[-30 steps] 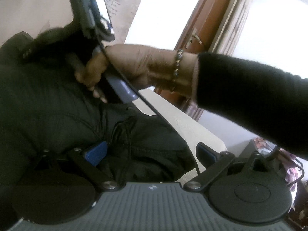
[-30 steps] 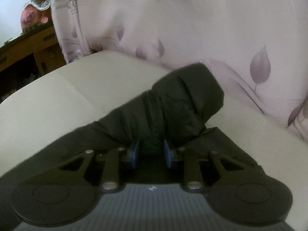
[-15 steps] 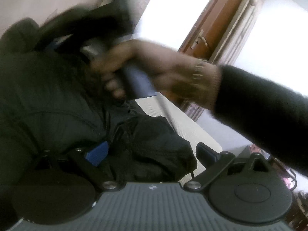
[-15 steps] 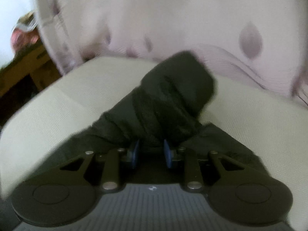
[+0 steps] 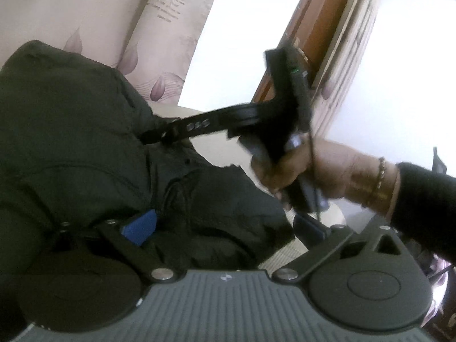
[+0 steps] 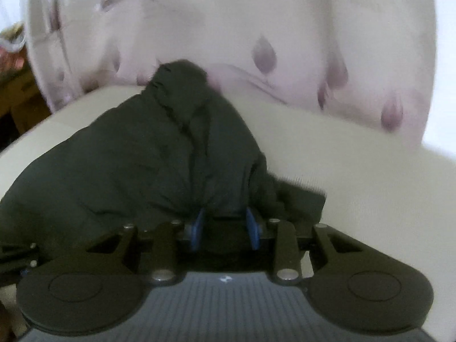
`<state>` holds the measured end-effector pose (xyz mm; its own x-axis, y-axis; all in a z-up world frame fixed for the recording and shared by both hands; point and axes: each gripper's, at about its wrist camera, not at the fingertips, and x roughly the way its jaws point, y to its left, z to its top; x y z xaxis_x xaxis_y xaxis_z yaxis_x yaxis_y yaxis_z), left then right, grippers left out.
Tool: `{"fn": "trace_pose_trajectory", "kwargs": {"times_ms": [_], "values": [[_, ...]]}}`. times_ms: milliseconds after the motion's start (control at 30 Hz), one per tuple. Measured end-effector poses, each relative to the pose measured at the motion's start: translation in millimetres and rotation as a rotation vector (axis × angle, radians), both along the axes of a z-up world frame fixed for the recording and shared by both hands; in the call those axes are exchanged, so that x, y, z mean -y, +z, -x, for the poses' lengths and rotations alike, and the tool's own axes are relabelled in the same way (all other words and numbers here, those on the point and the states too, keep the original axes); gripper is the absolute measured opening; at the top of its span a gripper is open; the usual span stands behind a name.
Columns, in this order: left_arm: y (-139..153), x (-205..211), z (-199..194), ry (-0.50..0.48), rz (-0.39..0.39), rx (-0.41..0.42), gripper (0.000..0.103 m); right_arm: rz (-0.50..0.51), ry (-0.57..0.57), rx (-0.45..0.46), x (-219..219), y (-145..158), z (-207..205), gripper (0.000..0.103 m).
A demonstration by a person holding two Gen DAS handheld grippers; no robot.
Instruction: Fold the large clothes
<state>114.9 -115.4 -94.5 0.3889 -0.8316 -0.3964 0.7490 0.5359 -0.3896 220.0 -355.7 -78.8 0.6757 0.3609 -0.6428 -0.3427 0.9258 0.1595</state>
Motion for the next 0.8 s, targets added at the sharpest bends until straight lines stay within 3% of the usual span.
{"fn": "trace_pose_trajectory", "kwargs": {"times_ms": [133,200,300,400,500,633,700,800], "values": [[3,1,4,0.004,-0.034,0.032,0.102,-0.085,-0.054,-0.007,4,-20,6,0.03],[2,0,6,0.01,-0.032,0.049,0.102,-0.138,-0.097,-0.013,12,-8,11,0.03],[8,-4,7,0.019,-0.007,0.03,0.102,-0.304,-0.095,0.099,32,20,55,0.034],[20,-20,9,0.064,0.059,-0.016,0.102,-0.26,-0.014,0.179,23,40,113,0.034],[35,-38,21,0.1,0.081,0.02,0.102,-0.23,0.028,0.205,8,42,154,0.033],[48,-55,42,0.165,-0.013,0.137,0.102,-0.134,-0.02,0.252,-9,32,184,0.029],[50,-71,41,0.18,0.019,0.106,0.103,-0.207,-0.034,0.244,-5,24,191,0.029],[46,-76,36,0.257,-0.083,0.098,0.101,-0.181,-0.09,0.219,-5,14,187,0.028]]}}
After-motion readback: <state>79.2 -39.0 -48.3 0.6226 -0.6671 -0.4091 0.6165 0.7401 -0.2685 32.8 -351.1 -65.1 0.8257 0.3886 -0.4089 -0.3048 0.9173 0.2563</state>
